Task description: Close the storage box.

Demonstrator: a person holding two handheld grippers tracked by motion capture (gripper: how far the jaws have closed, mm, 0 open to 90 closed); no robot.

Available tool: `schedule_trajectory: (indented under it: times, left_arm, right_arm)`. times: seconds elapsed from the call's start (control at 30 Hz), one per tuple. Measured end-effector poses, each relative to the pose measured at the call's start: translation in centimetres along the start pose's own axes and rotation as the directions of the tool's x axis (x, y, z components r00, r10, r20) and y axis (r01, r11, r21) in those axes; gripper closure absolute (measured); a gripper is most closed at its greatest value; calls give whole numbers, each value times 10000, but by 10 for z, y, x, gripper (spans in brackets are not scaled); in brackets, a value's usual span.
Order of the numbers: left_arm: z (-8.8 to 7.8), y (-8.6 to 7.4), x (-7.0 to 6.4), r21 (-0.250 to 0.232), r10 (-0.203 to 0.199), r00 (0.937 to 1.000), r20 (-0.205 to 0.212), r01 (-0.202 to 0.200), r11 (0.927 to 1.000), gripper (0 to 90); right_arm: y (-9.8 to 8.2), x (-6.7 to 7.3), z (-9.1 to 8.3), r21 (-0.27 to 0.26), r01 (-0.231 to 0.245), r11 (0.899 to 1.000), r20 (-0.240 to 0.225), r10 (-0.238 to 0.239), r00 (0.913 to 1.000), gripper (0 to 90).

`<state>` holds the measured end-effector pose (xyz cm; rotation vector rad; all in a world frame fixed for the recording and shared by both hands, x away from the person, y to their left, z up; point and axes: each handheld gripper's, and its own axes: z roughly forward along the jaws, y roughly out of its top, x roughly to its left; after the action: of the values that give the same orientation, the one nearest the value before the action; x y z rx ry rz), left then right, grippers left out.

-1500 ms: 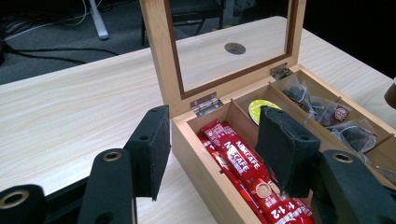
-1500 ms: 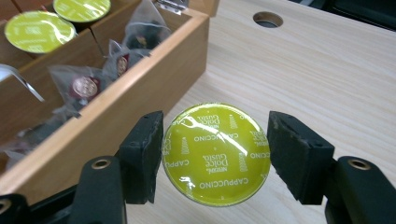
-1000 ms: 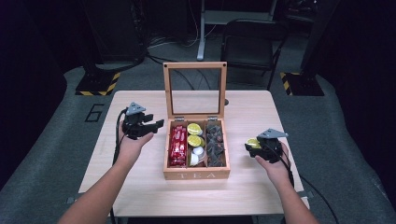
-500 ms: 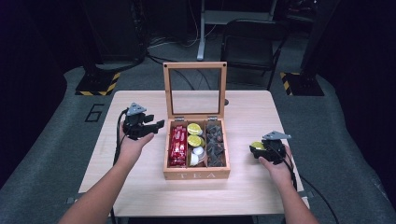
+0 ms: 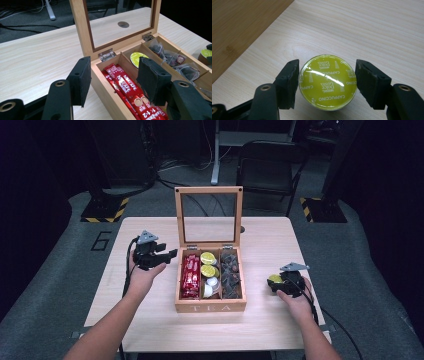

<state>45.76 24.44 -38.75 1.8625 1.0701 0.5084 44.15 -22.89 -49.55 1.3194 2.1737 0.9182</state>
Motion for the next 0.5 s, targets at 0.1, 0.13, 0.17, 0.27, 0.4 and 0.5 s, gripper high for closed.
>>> schedule_trajectory:
  times: [0.1,0.13,0.17,0.27,0.4,0.5]
  left_arm:
    - [0,0,1,53,17,10000,1,-17,10000,446]
    - [0,0,1,69,25,10000,8,-25,10000,446]
    - [0,0,1,35,19,10000,-4,-19,10000,445]
    - [0,0,1,18,6,10000,-2,-6,10000,446]
    - [1,0,1,59,17,10000,18,-17,10000,446]
    - [1,0,1,83,22,10000,24,-22,10000,445]
  right_arm:
    - [0,0,0,7,24,10000,23,-24,10000,366]
    - [0,1,1,-117,-61,9999,-4,61,10000,363]
    - [0,1,1,-89,-49,9999,-5,49,10000,356]
    - [-2,1,1,110,66,9999,134,-68,9999,327]
    - [0,4,-1,-40,-18,10000,216,19,9998,313]
    - [2,4,-3,-231,90,9997,386,-81,9992,305]
